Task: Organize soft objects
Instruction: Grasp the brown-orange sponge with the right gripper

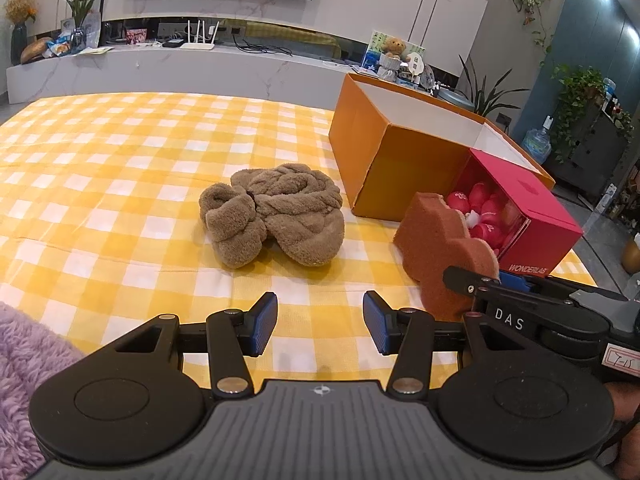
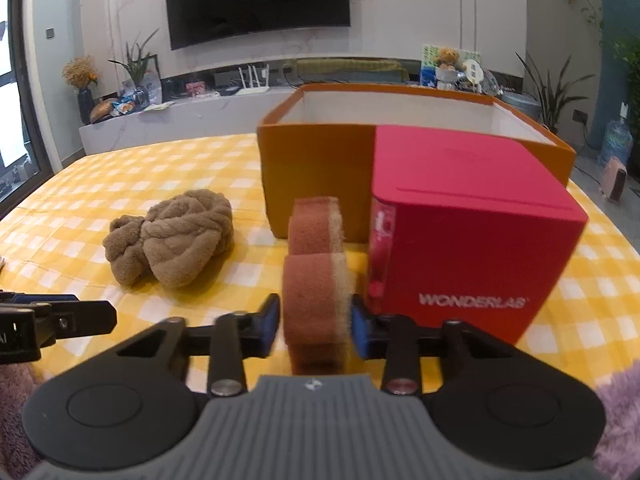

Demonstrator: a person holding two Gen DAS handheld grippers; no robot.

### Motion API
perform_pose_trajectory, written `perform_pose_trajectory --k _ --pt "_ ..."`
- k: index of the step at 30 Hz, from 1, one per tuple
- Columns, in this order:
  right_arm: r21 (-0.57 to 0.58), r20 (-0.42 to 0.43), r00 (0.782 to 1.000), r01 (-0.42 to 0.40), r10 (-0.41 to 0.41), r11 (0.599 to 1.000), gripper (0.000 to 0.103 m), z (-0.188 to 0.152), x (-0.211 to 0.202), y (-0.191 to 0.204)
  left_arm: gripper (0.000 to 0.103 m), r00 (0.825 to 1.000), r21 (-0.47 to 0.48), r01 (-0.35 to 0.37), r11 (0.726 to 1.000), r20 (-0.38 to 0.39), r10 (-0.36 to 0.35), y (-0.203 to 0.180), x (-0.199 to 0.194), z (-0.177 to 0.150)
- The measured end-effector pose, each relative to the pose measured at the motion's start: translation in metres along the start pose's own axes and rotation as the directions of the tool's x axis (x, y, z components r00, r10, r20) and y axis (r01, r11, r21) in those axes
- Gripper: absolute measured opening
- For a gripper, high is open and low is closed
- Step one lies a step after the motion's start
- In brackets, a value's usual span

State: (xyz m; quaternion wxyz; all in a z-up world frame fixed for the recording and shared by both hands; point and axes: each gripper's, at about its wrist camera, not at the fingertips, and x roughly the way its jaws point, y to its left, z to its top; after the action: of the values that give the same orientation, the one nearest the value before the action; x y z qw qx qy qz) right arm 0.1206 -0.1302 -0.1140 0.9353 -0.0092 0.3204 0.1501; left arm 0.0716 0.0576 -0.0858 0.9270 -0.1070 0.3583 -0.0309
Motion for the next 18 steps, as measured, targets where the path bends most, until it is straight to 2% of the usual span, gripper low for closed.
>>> perform_pose_trajectory --k 6,10,15,18 --pt "-0.048 0.061 0.994 -0.082 0.085 0.995 0.031 0.006 -0.011 0.014 0.060 1.000 -0.003 -0.017 1.000 -0.018 0.017 0.005 -0.002 0.017" --pt "-0.079 0.047 0.994 -0.092 0.095 0.993 0.031 0.012 0.001 0.027 0.060 0.998 0.025 -0.027 0.999 -0.053 0.028 0.015 0.004 0.044" --pt "-0.061 -0.001 0.995 -0.099 0.099 0.993 0.034 0.014 0.014 0.026 0.060 0.990 0.188 -0.072 0.979 -0.109 0.094 0.026 0.026 0.075" --pt "-0.063 0.015 0.994 -0.108 0.109 0.992 0.045 0.014 0.016 0.027 0.060 0.972 0.241 -0.089 0.967 -0.189 0.136 0.031 0.052 0.083"
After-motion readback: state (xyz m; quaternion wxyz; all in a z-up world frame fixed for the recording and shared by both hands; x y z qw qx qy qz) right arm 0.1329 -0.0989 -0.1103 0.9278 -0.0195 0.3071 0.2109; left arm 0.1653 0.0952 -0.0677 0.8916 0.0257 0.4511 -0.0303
